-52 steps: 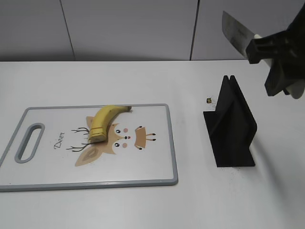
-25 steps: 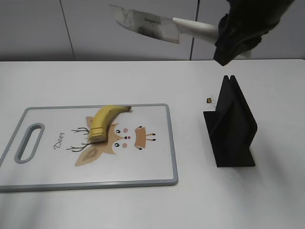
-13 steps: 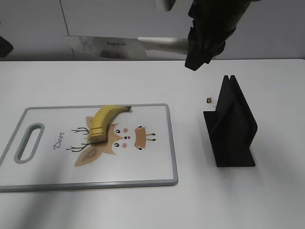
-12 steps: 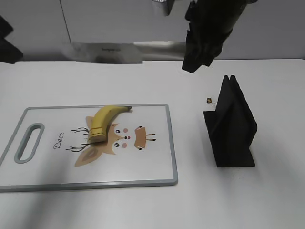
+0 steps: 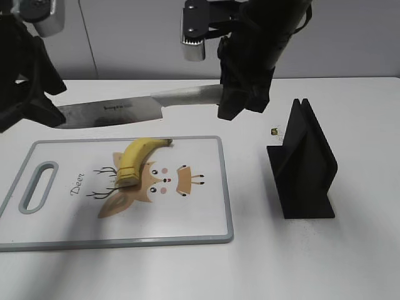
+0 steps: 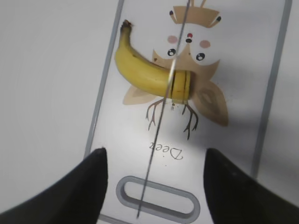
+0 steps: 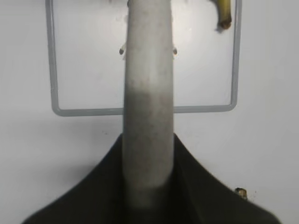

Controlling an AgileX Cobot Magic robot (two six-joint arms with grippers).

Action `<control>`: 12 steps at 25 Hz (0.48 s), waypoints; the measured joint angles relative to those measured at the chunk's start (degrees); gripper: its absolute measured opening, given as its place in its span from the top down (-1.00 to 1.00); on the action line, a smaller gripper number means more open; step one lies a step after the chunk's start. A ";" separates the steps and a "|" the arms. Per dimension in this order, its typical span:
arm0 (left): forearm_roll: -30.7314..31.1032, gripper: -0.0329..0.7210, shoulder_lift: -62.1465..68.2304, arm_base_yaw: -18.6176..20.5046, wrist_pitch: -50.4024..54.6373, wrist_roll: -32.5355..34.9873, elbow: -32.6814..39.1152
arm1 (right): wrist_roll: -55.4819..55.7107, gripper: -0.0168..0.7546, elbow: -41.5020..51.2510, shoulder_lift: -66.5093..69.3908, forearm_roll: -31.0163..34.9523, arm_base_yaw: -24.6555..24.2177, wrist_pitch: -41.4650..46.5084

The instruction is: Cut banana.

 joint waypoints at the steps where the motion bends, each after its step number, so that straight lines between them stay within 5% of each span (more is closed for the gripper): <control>1: 0.26 -0.75 0.74 -0.04 0.00 0.08 0.00 | -0.25 0.54 0.00 0.05 0.19 0.00 -0.79; 8: 2.13 -0.60 4.62 -0.04 -2.60 0.13 0.00 | -0.42 0.54 -0.08 1.08 0.72 0.00 -1.11; 12: 2.57 -0.19 6.37 -0.04 -3.34 0.13 0.00 | -0.41 0.54 -0.08 1.69 0.78 0.00 -1.05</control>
